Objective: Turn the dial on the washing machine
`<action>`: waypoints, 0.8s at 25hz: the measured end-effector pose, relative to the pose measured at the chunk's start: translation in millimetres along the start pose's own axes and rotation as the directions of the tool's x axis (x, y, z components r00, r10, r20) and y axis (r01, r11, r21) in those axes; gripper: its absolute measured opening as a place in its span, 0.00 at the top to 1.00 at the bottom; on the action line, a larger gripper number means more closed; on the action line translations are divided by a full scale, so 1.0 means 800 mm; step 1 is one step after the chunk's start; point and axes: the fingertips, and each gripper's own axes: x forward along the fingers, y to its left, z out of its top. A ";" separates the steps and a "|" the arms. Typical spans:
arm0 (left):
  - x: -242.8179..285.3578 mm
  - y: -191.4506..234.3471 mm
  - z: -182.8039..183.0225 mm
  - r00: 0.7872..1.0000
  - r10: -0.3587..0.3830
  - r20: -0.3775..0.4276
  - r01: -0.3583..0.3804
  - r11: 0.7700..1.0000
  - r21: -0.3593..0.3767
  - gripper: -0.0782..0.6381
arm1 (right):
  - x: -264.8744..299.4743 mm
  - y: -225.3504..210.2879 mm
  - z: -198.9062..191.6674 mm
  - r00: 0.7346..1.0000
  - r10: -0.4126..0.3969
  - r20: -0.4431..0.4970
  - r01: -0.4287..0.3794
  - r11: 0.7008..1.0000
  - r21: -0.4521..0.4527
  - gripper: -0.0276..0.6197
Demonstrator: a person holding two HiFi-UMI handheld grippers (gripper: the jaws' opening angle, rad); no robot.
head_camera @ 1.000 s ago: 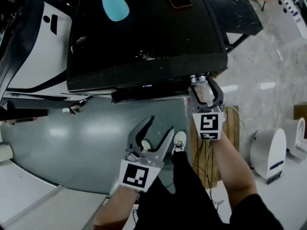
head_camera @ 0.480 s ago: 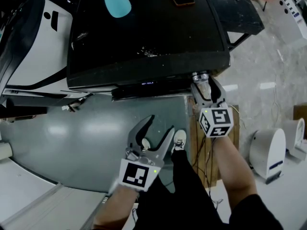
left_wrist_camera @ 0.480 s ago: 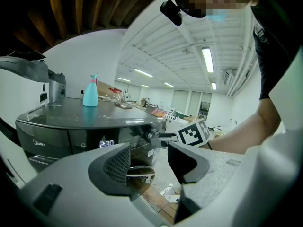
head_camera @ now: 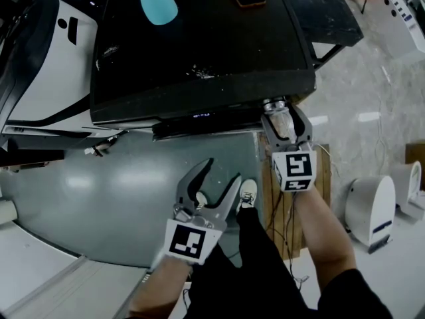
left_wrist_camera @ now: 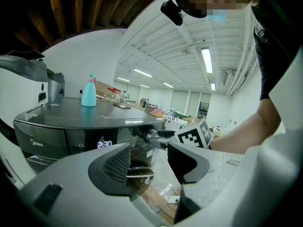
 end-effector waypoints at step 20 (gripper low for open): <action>-0.007 0.009 -0.007 1.000 0.004 0.003 -0.004 1.000 -0.010 0.58 | 0.002 0.005 0.002 1.000 -0.026 -0.006 0.026 0.996 -0.084 0.55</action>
